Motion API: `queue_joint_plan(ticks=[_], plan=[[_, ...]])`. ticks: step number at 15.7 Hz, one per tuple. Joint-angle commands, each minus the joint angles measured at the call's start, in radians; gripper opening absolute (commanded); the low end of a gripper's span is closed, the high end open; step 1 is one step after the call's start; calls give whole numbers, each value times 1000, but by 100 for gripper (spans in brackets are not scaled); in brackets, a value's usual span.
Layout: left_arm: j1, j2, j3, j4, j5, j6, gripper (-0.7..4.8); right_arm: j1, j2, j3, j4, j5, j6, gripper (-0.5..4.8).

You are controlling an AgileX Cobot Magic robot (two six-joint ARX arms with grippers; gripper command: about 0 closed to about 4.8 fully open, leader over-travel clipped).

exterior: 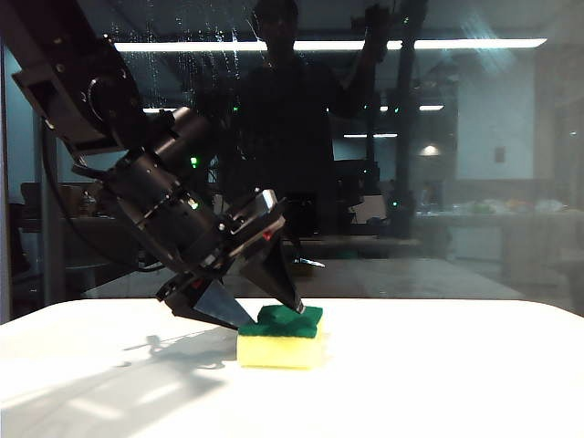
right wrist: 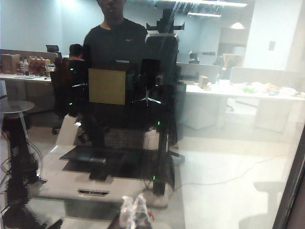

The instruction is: Reach upward to find where there is water on the glass, pick up the sponge from the table, dry the water, and finally place the sponge back on the table.

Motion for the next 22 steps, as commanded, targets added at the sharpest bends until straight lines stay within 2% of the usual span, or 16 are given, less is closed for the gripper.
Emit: queue_joint_plan(ticks=[1,6,7,8,9,12,13,18,22], plan=[[0,15,2,-26,-24,-7,345,0,-5,7,13,4,-2,-6],[0,27,2,-25,-42,-8,340,0,-5,7,11,5,-2,-6],[0,27,2,-25,-53,-7,326,0,-5,7,11,4,-2,-6],[0,27,2,-24,-62,-8,284,0,-5,7,11,5,-2,-6],[0,27,2,-18,-63,-7,182,0,-5,7,11,4,-2,-6],[0,27,2,2,-65,-7,79,0,-5,7,11,5,-2,-6],[0,27,2,9,-68,-7,-8,0,-5,7,11,5,-2,-6],[0,24,11,56,-79,-8,-6,0,-5,7,11,4,-2,-6],[0,23,85,53,32,-26,-6,0,-5,7,10,5,-2,-6]])
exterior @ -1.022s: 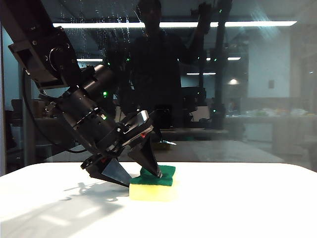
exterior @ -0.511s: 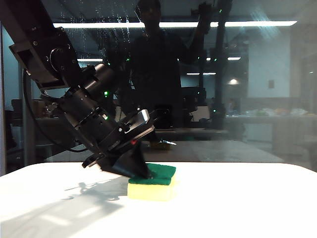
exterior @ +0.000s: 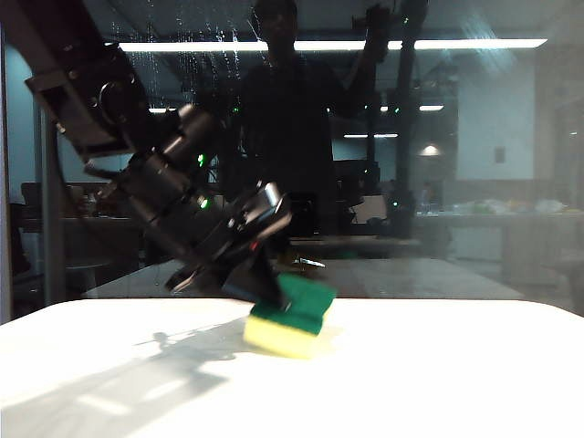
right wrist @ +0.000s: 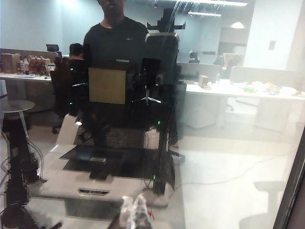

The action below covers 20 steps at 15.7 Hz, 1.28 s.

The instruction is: Reach upward to find where there is water on the glass, pick up the sponge from the table, dry the water, and finally place the sponge back on the table.

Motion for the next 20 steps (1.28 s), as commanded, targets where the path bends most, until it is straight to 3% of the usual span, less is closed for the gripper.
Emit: queue_joint_plan(ticks=[1,10,14,20], plan=[[-2,-6,61,-1,71,-26,-6,0,-5,7,12,5,-2,-6],[-2,-256,237,-45,66,-15,-6,0,-5,7,13,5,-2,-6],[-2,-325,415,-132,67,-14,-6,0,-5,7,13,5,-3,-6],[0,-328,782,-246,12,72,-6,0,-5,7,14,6,-2,-6]])
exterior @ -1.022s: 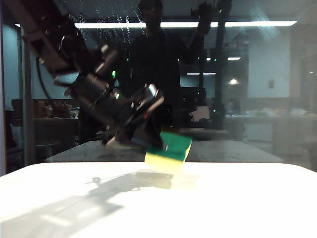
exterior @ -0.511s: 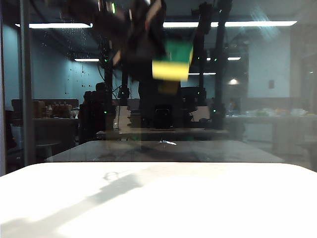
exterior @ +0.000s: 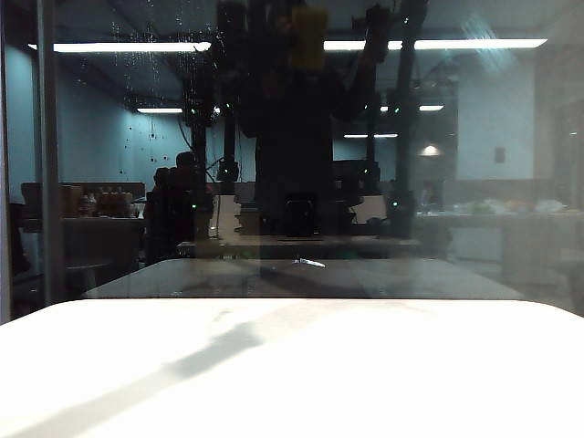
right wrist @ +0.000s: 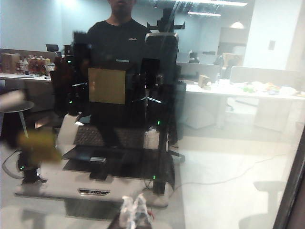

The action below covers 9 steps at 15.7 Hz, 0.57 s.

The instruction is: Reach upward to find where there is water on the glass, pick up the sponge from the table, dry the water, and finally place the sponge back on the table.

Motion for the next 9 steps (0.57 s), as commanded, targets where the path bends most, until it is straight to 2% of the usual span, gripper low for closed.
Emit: queue_joint_plan(ticks=[1,5,9], plan=[[0,-4,103,-15,-47,50,-6,0,-6,7,14,8,-3,-6],[20,-3,243,-11,-146,127,-6,0,-6,7,14,8,-2,-6],[107,7,341,24,-145,126,-6,0,-6,7,23,8,-3,-6]])
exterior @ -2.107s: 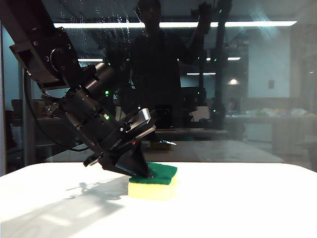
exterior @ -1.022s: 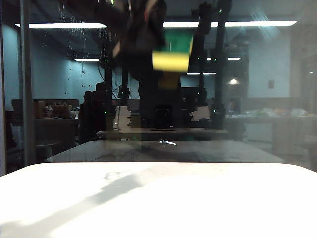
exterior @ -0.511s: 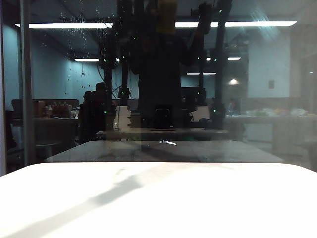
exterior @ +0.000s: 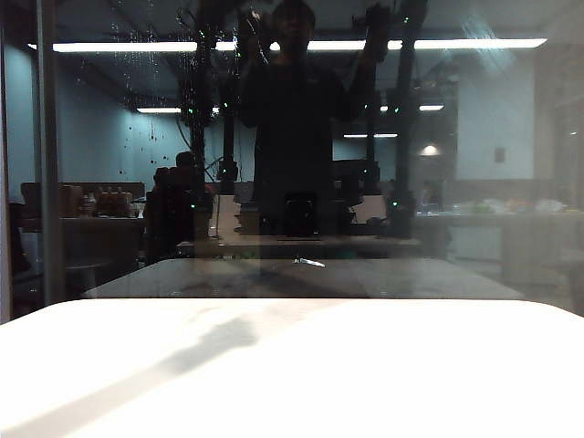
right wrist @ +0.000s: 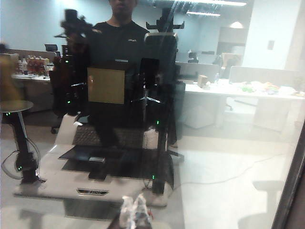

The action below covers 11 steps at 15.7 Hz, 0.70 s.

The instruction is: Reach upward to find where there is water on the glass, pick up the sponge from the table, dry the water, and finally place the sponge back on the table.

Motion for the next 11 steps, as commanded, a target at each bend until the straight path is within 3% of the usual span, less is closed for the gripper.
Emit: queue_joint_plan(ticks=[1,6,11], plan=[[61,10,27,63,6,-14,-6,0,-6,7,22,5,-3,-6],[164,45,27,127,-4,-40,-6,0,-6,7,18,5,-2,-6],[298,97,27,234,-31,-164,-6,0,-7,7,12,5,-3,-6]])
